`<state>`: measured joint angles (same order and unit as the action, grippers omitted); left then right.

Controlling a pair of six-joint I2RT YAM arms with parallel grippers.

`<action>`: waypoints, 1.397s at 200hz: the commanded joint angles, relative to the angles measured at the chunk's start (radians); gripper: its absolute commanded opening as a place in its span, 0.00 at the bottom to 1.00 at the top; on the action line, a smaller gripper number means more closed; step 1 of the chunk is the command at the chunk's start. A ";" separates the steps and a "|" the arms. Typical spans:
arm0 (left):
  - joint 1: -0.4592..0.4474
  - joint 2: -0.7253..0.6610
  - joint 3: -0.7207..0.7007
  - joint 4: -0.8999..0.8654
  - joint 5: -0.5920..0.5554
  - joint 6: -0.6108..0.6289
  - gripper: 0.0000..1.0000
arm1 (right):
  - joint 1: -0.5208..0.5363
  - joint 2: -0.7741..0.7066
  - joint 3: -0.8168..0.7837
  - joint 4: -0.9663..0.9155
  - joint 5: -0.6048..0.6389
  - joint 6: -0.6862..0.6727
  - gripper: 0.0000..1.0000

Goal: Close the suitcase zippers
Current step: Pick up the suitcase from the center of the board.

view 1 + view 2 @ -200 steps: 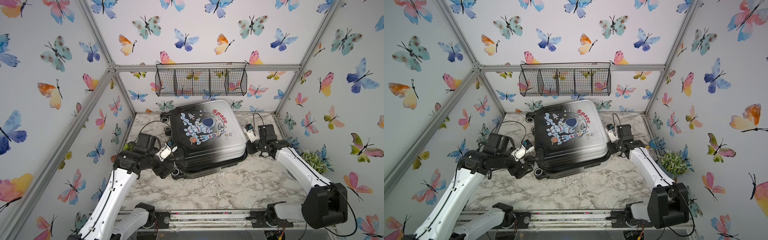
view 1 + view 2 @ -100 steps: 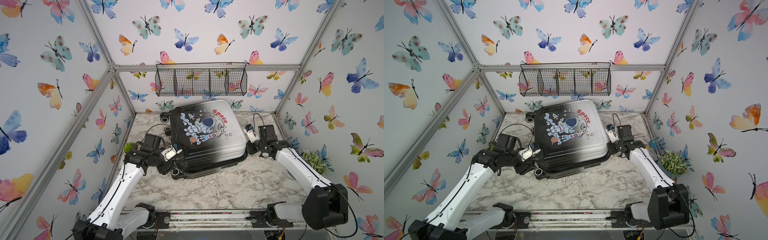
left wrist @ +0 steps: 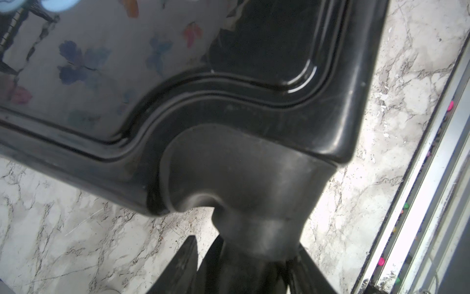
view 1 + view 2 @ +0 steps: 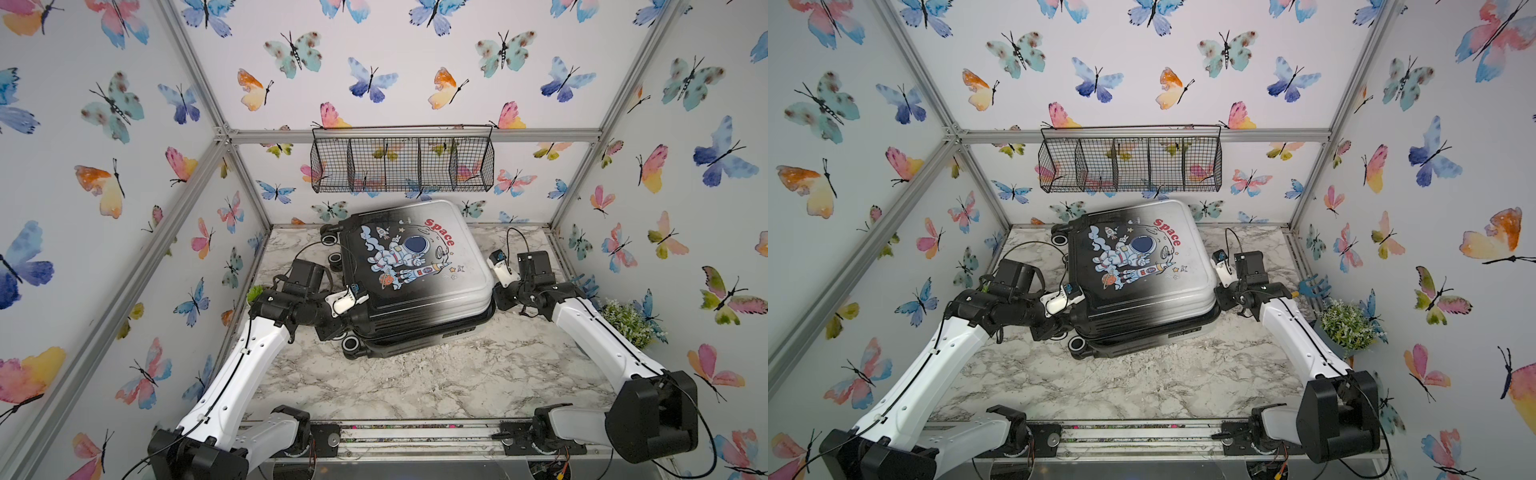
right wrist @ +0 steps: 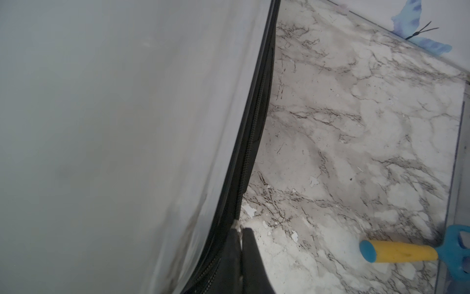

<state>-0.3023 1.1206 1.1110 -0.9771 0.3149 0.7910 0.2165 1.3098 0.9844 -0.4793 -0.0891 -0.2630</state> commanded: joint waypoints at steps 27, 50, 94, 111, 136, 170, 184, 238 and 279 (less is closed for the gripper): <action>0.016 0.027 -0.002 -0.096 -0.206 -0.061 0.72 | -0.017 -0.030 -0.032 -0.038 0.087 -0.028 0.04; 0.041 0.026 0.022 -0.098 -0.194 -0.083 0.97 | -0.017 -0.032 -0.042 -0.031 0.082 -0.027 0.03; 0.072 0.062 0.079 -0.073 -0.094 -0.069 1.00 | -0.017 -0.032 -0.046 -0.026 0.069 -0.028 0.03; 0.072 0.079 0.072 -0.078 -0.029 -0.070 0.97 | -0.017 -0.033 -0.042 -0.028 0.071 -0.031 0.03; 0.069 0.077 0.062 -0.075 0.068 -0.081 0.89 | -0.016 -0.039 -0.041 -0.033 0.075 -0.036 0.04; 0.069 0.057 -0.002 -0.063 0.088 -0.086 0.72 | -0.017 -0.043 -0.044 -0.030 0.080 -0.042 0.03; 0.069 0.052 -0.017 -0.060 0.067 -0.085 0.67 | -0.017 -0.045 -0.046 -0.030 0.080 -0.045 0.04; 0.071 0.033 -0.019 -0.063 0.007 -0.064 0.62 | -0.017 -0.050 -0.044 -0.031 0.073 -0.051 0.04; 0.071 0.017 0.019 -0.069 0.099 -0.057 0.39 | -0.017 -0.062 -0.044 -0.040 0.067 -0.051 0.03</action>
<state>-0.2375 1.1786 1.0809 -1.0584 0.3336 0.7540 0.2165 1.2778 0.9508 -0.4683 -0.0788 -0.3080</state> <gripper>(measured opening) 0.474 0.054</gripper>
